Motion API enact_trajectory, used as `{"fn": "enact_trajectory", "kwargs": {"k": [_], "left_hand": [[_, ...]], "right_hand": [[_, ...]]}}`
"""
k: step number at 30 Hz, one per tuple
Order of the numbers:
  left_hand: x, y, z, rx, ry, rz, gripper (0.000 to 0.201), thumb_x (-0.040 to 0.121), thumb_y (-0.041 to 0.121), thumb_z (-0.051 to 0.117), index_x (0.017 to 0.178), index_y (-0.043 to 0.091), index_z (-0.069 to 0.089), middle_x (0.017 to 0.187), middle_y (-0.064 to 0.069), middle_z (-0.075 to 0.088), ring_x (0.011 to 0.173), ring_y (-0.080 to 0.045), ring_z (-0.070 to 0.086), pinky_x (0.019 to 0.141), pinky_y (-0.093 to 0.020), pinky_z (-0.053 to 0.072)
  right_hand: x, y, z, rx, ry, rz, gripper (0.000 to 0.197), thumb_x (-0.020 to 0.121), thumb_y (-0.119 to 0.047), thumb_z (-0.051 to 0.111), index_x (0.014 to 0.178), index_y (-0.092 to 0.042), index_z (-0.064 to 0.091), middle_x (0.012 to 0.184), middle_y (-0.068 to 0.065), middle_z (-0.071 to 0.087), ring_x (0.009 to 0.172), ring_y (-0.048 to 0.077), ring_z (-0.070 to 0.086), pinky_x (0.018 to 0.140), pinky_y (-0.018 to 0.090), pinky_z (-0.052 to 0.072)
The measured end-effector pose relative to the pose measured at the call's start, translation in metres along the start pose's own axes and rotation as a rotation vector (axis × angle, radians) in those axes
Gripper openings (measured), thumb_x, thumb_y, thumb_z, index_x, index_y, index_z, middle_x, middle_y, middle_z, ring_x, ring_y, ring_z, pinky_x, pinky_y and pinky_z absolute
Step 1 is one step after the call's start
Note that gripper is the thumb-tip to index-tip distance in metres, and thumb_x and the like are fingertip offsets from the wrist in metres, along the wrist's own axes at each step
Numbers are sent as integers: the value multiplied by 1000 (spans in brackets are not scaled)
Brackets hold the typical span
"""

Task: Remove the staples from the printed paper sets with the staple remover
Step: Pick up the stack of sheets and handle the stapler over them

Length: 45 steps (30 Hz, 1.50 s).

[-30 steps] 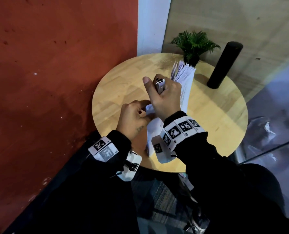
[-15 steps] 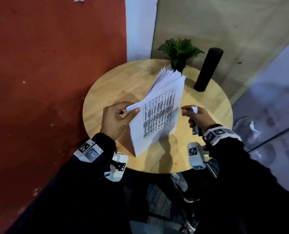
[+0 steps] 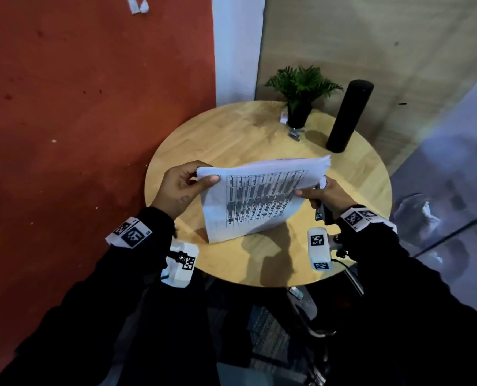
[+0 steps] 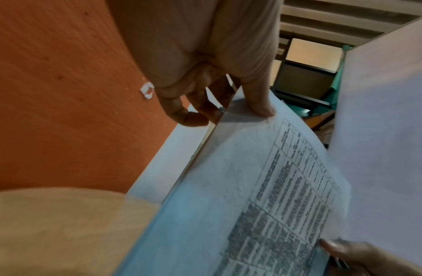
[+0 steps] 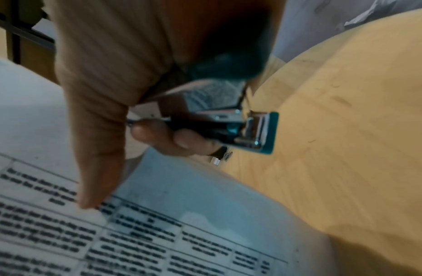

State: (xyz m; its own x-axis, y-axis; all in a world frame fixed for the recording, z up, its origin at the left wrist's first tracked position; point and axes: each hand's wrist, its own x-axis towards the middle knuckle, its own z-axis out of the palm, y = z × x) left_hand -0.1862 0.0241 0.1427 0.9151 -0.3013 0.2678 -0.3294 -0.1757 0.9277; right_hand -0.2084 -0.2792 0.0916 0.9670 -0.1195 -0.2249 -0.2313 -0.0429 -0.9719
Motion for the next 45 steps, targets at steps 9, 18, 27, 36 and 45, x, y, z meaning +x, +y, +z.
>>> {"fn": "enact_trajectory", "kwargs": {"k": [9,18,27,36,45], "left_hand": [[-14,-70,59,146,388,-287,45,95,12,53,132,-9,35,126,-22,55,114,-26,57,85,-25,41],[28,-105,155,80,-1,-623,41,94,13,54,132,2,46,132,-15,55,118,-28,55,94,-28,42],[21,-168,181,294,-326,-750,60,91,3,53,146,11,31,150,-8,36,133,-25,41,105,-27,34],[44,-196,90,472,-28,-761,58,87,-3,53,141,13,42,145,-10,43,129,-24,46,99,-16,30],[36,-185,95,541,-208,-596,63,81,-3,67,139,9,45,137,-19,48,127,-30,46,103,-21,27]], "right_hand": [[-1,12,44,-55,354,-60,22,82,-32,70,71,-19,57,71,7,60,65,19,52,55,25,39],[-9,34,-48,-152,700,152,43,62,-46,73,53,-13,46,60,8,50,62,24,47,63,36,40],[16,61,-53,-384,723,356,23,85,-30,63,94,-9,63,105,20,65,99,35,60,79,32,42],[58,69,8,-404,179,490,20,87,-10,58,70,-14,48,73,10,51,71,24,49,61,30,41],[37,78,23,-711,88,540,19,86,-15,56,67,-12,56,70,6,57,85,26,61,61,25,45]]}}
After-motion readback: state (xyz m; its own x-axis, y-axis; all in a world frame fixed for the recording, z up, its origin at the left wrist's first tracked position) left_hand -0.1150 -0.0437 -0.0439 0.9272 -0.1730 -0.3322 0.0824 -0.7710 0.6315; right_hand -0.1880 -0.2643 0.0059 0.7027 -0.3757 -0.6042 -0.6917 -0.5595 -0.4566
